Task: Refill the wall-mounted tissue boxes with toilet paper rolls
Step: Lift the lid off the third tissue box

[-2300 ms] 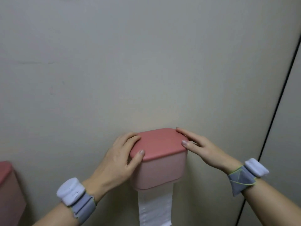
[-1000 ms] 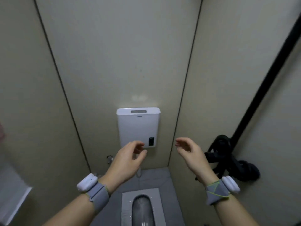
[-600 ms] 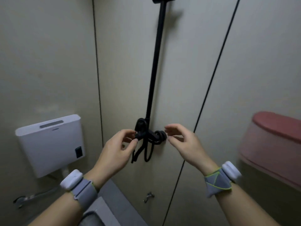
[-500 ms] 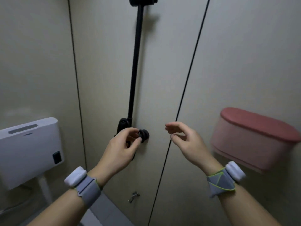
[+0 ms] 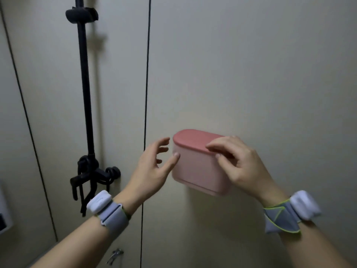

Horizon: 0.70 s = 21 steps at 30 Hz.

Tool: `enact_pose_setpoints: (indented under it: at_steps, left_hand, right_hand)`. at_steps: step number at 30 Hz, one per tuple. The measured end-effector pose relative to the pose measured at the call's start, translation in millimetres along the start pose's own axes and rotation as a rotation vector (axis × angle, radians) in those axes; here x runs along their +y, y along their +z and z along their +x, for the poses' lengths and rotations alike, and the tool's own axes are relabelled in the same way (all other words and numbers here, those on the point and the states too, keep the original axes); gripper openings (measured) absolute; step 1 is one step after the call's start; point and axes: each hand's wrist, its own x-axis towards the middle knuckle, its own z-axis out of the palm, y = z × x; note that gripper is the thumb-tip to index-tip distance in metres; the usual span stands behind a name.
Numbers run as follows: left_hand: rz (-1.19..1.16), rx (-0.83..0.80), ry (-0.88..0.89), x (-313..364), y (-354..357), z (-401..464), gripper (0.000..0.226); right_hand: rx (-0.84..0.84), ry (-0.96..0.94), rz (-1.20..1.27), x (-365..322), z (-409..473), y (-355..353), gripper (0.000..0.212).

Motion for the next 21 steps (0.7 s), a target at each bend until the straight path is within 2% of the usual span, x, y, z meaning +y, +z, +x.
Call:
enact_pose_setpoints:
  at_steps: [3,6,8,12,21]
  left_hand:
    - [-0.08,0.054,-0.084,0,30,20,0.075]
    - [-0.098,0.079,-0.145,-2,49,35,0.079]
    - [-0.146,0.061,-0.157,0,55,36,0.081]
    - [-0.199,0.055,-0.147,-1,58,36,0.1]
    - [-0.233,0.112,-0.151,-4,63,36,0.1]
  right_hand:
    - [-0.056,-0.017,0.015,43,-8,-14,0.019]
    - [-0.12,-0.047,0.094,76,-10,-20,0.028]
    - [-0.139,-0.059,0.155,92,-9,-19,0.034]
    - [-0.156,-0.116,0.196,108,-7,-10,0.042]
    - [-0.126,-0.13,0.215,108,-5,-2,0.048]
